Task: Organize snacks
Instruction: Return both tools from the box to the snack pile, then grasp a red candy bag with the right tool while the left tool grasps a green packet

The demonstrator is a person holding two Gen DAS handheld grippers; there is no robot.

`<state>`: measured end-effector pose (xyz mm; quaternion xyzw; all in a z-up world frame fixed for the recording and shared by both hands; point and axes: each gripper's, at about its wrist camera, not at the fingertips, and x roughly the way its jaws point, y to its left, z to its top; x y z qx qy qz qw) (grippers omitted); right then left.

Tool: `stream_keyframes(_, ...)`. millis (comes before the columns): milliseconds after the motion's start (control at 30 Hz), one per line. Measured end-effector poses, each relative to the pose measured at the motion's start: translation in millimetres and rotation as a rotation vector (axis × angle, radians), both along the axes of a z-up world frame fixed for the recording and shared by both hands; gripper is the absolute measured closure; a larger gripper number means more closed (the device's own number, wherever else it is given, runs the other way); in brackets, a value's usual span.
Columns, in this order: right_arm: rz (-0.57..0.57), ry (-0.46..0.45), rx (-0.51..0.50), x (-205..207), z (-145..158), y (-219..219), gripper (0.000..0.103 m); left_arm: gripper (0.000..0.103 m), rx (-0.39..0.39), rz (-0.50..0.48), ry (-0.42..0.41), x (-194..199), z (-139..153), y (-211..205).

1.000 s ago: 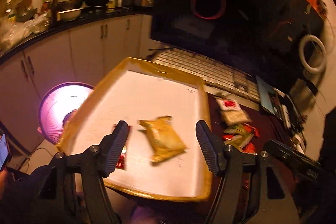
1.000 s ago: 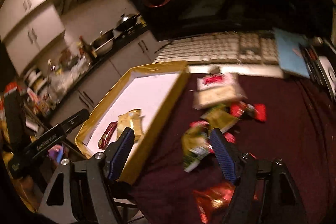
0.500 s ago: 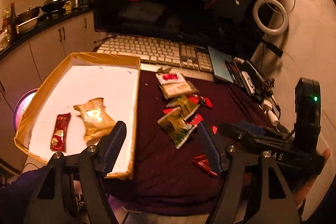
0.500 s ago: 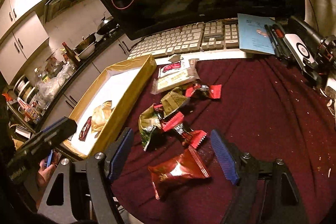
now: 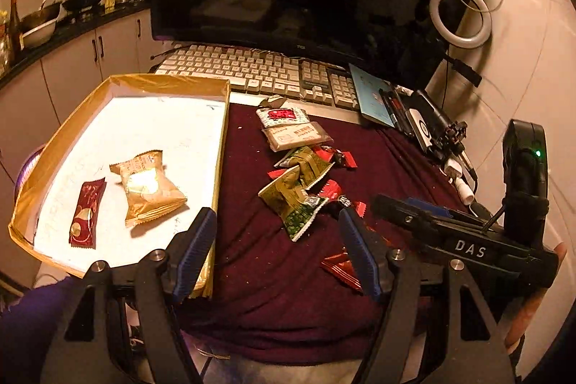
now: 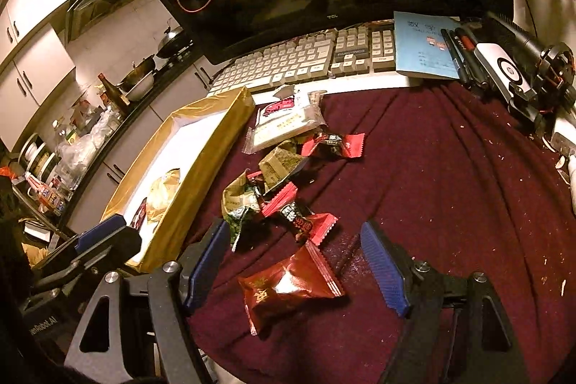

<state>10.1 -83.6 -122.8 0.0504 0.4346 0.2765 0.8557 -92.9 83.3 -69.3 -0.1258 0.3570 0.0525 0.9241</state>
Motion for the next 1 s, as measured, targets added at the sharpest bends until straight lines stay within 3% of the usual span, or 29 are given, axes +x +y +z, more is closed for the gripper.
stream_keyframes(233,-0.027,0.010,0.008,6,-1,-12,0.029,0.033,-0.017,-0.115,0.031,9,-9,-10)
stream_keyframes(600,-0.010,0.108,0.056,-24,-13,-19,0.037,0.033,-0.086,-0.038,0.032,13,-11,14)
stream_keyframes(667,0.037,0.103,0.035,-28,-15,-7,0.043,0.033,-0.087,-0.034,0.033,13,-11,15)
stream_keyframes(900,-0.005,0.149,-0.041,-21,-30,21,0.041,0.033,-0.100,-0.038,0.053,17,-13,15)
stream_keyframes(933,-0.031,0.131,-0.080,-21,-32,26,0.046,0.033,-0.108,-0.039,0.058,19,-14,16)
stream_keyframes(967,-0.040,0.115,-0.109,-21,-34,29,0.060,0.033,-0.122,-0.045,0.068,23,-15,16)
stream_keyframes(1000,-0.048,0.085,-0.142,-24,-35,33,0.063,0.033,-0.133,-0.050,0.075,25,-16,17)
